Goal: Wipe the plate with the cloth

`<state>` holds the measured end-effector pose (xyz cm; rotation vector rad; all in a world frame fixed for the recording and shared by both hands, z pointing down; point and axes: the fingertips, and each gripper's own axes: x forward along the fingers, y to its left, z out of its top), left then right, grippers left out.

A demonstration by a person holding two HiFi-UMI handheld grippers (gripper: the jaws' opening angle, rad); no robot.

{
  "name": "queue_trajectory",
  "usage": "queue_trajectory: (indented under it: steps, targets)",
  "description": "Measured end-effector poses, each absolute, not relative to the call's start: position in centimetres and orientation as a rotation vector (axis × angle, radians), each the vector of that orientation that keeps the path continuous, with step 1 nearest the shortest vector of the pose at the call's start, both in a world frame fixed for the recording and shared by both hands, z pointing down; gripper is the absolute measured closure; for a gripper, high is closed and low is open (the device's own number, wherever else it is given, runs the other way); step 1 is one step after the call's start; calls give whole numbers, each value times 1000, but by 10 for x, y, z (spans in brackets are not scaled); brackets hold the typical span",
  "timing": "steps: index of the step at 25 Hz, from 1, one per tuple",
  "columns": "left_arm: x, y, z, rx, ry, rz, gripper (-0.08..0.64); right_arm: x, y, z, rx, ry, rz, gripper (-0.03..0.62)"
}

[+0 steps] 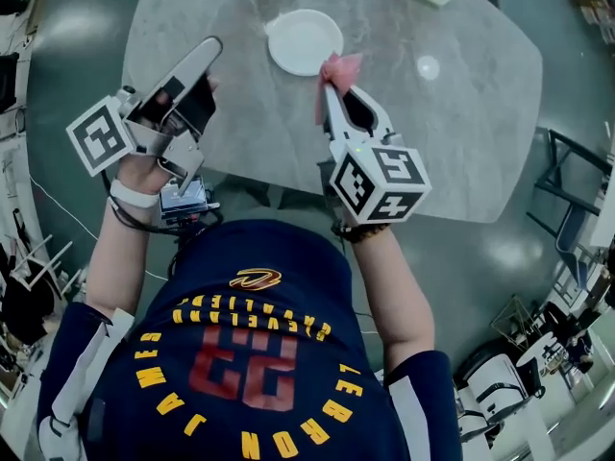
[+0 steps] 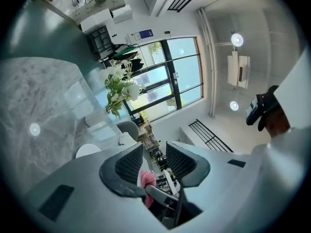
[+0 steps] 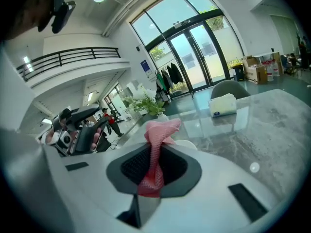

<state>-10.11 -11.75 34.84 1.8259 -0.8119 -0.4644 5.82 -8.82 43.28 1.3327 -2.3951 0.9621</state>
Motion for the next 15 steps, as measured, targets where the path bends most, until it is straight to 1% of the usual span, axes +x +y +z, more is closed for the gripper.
queue_trajectory:
  steps: [7,12,15]
  targets:
    - [-97,-93,314,2154,-993,-246,407,49,-73,370,1333,-2553,976,552]
    - [-83,-80,281,2327,-1045,-180,419,27,-62,317,1288,-2734,783,552]
    - [-75,-77,275,2361,-1044,-177,420,19,-56,303,1255,-2789,696,552]
